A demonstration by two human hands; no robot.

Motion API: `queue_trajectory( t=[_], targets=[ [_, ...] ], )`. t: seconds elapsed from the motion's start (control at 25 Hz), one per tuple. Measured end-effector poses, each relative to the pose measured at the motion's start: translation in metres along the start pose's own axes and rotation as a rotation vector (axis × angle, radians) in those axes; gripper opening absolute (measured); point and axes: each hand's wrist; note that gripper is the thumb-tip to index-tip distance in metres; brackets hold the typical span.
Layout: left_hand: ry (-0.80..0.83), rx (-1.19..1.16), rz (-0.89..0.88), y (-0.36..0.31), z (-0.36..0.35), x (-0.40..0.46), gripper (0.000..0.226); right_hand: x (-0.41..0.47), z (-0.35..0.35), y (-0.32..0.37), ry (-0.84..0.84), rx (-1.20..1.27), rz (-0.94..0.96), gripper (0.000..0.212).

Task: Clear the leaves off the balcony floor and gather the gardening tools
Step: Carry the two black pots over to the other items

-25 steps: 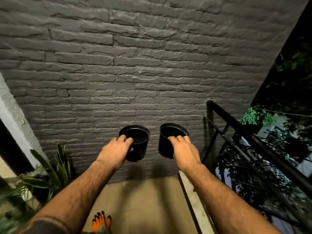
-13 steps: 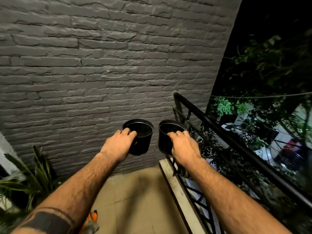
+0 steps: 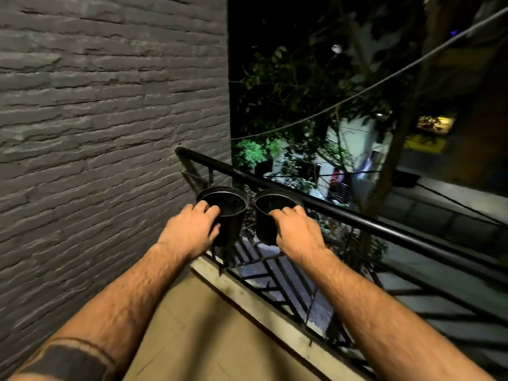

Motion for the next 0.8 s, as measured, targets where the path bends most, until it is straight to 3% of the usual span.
queue_trajectory(
  t=[0.28, 0.52, 0.8],
  targets=[
    [-0.017, -0.084, -0.385, -0.097, -0.012, 0.001, 0.031, -0.129, 0.031, -0.054, 0.011, -0.103, -0.328, 0.053],
    [-0.018, -0.187, -0.718, -0.238, -0.003, -0.049, 0.033, -0.287, 0.082, -0.121, -0.034, -0.203, -0.673, 0.046],
    [-0.051, -0.254, -0.951, -0.404, 0.029, -0.133, 0.028, -0.462, 0.144, -0.191, -0.063, -0.293, -0.902, 0.043]
  ],
)
Point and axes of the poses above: each hand's wrist, its own x-axis towards the middle knuckle, its own z-axis out of the back of the hand, y = z × x, and after that the axes turned 3 degrees about -y, right-handed
